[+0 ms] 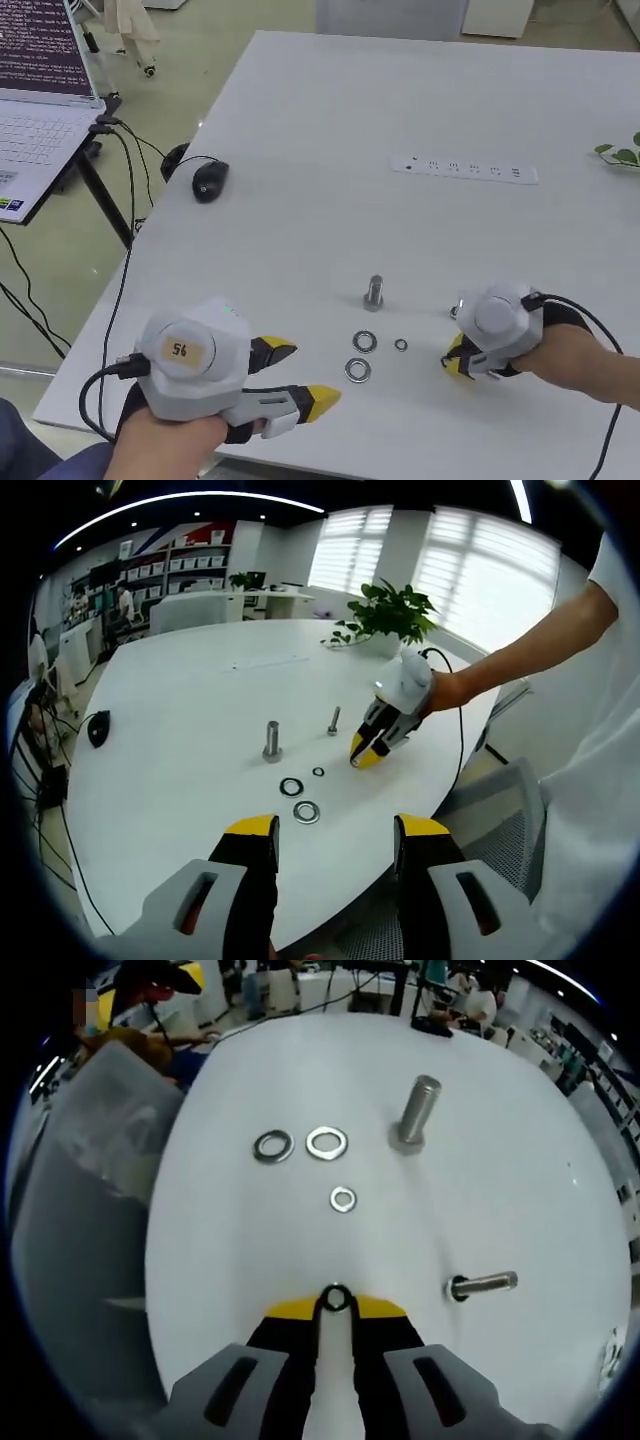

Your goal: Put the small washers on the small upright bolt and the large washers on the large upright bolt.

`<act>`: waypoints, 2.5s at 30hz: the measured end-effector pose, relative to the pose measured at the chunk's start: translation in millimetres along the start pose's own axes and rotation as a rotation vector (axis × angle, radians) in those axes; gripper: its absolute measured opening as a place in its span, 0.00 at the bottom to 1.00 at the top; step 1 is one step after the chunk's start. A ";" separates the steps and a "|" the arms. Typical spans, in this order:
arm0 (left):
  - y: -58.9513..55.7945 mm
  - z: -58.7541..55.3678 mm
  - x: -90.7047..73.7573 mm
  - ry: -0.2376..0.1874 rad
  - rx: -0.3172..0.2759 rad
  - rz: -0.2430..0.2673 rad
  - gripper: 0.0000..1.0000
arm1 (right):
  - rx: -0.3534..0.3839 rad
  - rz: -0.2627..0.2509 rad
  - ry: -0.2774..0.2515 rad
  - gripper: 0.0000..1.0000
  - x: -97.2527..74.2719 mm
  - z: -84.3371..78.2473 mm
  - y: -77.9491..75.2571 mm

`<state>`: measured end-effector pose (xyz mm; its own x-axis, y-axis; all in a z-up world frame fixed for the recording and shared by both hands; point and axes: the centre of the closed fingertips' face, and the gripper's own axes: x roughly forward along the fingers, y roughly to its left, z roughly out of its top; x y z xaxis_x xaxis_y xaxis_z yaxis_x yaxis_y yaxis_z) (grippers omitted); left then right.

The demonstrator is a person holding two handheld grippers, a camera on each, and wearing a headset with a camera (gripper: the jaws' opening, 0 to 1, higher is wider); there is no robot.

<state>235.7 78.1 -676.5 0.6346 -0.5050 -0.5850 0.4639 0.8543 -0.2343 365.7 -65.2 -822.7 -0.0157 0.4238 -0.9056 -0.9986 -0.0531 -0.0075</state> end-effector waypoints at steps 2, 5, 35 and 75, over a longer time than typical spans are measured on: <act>-0.3 -0.1 -0.1 0.000 0.000 -0.001 0.45 | 0.021 -0.005 -0.013 0.13 -2.4 0.3 -1.2; -0.9 -0.3 0.2 0.002 0.001 -0.002 0.45 | 0.045 -0.009 -0.025 0.13 -6.1 -0.1 -3.7; -4.0 3.8 1.7 0.000 0.013 -0.017 0.45 | 0.001 -0.067 0.004 0.13 -71.2 9.0 -61.9; 0.9 -5.1 -0.4 0.002 -0.026 0.005 0.45 | -0.142 0.024 0.123 0.13 -62.7 27.8 -73.3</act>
<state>232.8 79.7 -680.5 0.6355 -0.5010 -0.5875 0.4447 0.8595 -0.2518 438.4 -62.8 -753.5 -0.0245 0.3076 -0.9512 -0.9805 -0.1928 -0.0371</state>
